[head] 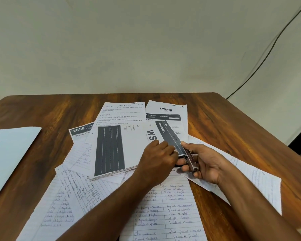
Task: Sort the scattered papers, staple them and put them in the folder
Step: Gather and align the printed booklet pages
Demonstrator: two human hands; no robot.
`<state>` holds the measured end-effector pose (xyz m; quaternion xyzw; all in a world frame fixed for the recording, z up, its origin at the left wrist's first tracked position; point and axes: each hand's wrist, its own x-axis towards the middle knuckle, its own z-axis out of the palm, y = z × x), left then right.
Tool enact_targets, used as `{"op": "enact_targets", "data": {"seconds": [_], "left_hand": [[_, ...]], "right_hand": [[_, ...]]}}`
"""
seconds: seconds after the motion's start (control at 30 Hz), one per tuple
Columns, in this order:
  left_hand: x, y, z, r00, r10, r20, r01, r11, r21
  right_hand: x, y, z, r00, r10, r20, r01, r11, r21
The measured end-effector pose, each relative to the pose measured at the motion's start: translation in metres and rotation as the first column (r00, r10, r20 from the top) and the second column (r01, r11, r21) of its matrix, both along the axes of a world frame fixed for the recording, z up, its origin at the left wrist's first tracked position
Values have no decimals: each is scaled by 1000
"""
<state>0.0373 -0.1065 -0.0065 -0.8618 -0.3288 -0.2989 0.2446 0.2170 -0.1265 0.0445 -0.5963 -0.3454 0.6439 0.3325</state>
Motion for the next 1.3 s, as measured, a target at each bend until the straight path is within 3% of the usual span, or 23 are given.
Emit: {"op": "enact_targets", "data": {"seconds": [0.5, 0.93, 1.1, 1.2, 1.27, 1.3], "left_hand": [[1, 0, 1, 1000, -11, 6, 11, 1000, 17], [2, -2, 0, 1000, -27, 9, 27, 999, 45], [1, -1, 0, 999, -24, 24, 24, 999, 33], [0, -1, -1, 999, -26, 38, 25, 1000, 17], [1, -3, -1, 999, -17, 28, 17, 1000, 0], [1, -3, -1, 1000, -14, 27, 14, 1000, -4]], "right_hand": [[-11, -7, 8, 998, -9, 64, 9, 1000, 9], [-18, -3, 5, 968, -196, -155, 189, 980, -58], [-9, -10, 11, 1000, -6, -3, 6, 1000, 3], [1, -14, 18, 978, -53, 202, 43, 998, 55], [13, -15, 18, 864, -146, 481, 67, 982, 177], [21, -16, 17, 729, -179, 661, 21, 971, 240]]}}
